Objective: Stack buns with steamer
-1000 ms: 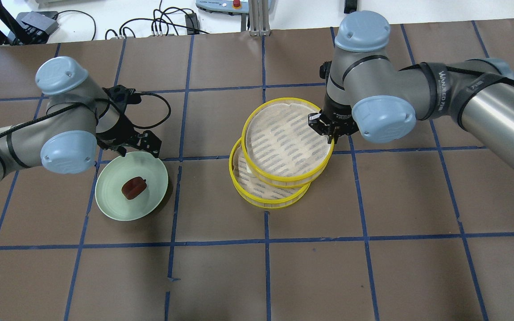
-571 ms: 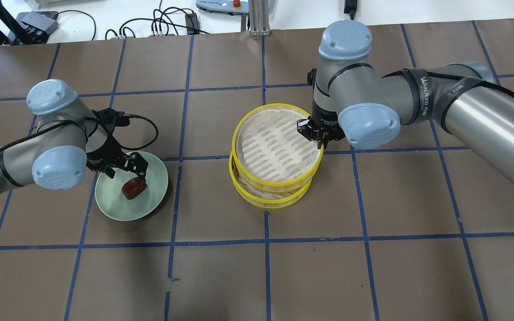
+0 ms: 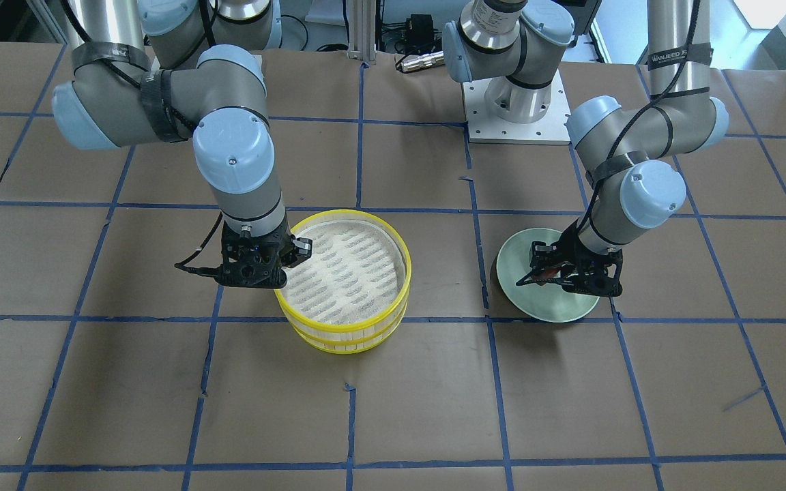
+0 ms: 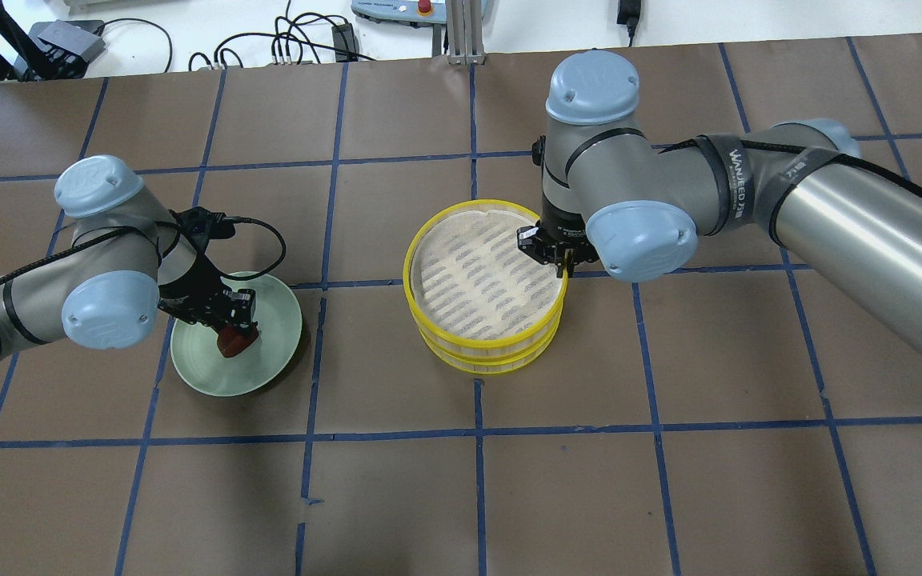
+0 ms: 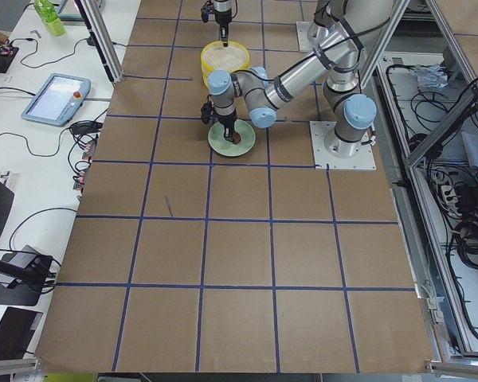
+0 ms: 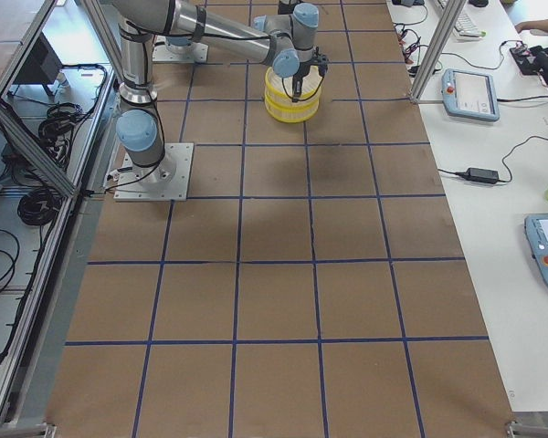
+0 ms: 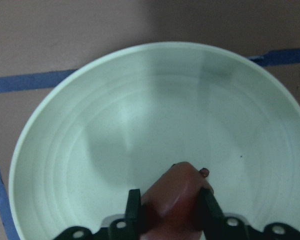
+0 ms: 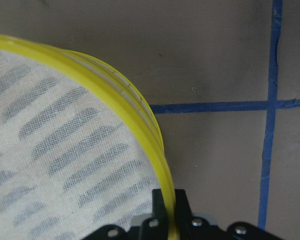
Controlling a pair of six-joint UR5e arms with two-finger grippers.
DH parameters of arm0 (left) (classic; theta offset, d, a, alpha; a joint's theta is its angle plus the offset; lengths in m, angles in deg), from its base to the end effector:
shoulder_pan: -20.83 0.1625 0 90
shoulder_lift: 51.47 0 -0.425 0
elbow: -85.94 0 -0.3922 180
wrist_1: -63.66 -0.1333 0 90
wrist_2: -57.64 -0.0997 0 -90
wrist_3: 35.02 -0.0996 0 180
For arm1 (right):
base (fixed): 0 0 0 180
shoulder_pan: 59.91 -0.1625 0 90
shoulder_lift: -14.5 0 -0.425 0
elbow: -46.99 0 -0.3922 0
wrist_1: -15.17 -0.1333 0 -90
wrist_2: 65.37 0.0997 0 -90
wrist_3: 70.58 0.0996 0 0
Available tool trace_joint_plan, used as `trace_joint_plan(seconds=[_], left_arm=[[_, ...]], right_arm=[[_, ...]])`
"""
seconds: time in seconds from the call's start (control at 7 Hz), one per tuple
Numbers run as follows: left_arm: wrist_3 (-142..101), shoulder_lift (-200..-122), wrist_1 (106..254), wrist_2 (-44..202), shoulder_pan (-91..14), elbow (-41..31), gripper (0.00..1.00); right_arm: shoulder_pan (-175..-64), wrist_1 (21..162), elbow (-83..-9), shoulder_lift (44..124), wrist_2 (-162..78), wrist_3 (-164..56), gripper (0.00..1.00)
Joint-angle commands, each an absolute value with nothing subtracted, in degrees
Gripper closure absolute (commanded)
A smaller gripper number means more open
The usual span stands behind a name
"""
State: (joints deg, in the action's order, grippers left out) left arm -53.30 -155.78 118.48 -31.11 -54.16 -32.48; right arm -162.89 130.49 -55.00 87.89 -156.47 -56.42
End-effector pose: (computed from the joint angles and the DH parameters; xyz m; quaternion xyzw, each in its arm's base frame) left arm -0.0068 -0.4976 0.1964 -0.0278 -0.9974 -0.0600 0.0293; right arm 0.2537 -0.5159 0.2769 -0.0100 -0.9995 -0.0256 0.0160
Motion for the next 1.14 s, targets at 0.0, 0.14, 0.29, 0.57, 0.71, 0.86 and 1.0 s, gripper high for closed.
trace_joint_plan(seconds=[0.0, 0.14, 0.29, 0.57, 0.71, 0.86, 1.0], left_arm=[[-49.88, -154.75, 120.07, -30.95, -55.18, -29.13, 0.98], [-49.18, -152.30, 124.26, -30.69, -55.37, -26.59, 0.98], [-48.65, -148.97, 131.70, -30.17, -56.32, -22.56, 0.98], [-38.25, -147.01, 137.30, -23.94, -62.62, -17.00, 0.98], [-31.83, -147.09, 136.61, -23.75, -67.27, -16.03, 0.97], [-23.15, -147.62, 135.74, -22.01, -72.37, -14.36, 0.94], [-13.76, -148.58, 133.81, -18.25, -76.25, -12.26, 0.91]], right_arm=[[-163.01, 130.57, -55.49, 87.72, -157.39, -56.35, 0.85], [-163.01, 130.57, -55.84, 87.45, -158.35, -56.43, 0.44], [-163.01, 130.40, -55.93, 87.63, -158.79, -56.35, 0.00], [-161.35, 129.53, -52.70, 89.81, -158.27, -56.87, 0.00], [-159.94, 123.60, -49.11, 93.83, -158.10, -56.96, 0.00], [-157.84, 114.14, -45.07, 98.83, -154.96, -57.31, 0.00], [-155.99, 109.00, -41.38, 101.66, -152.15, -58.88, 0.00]])
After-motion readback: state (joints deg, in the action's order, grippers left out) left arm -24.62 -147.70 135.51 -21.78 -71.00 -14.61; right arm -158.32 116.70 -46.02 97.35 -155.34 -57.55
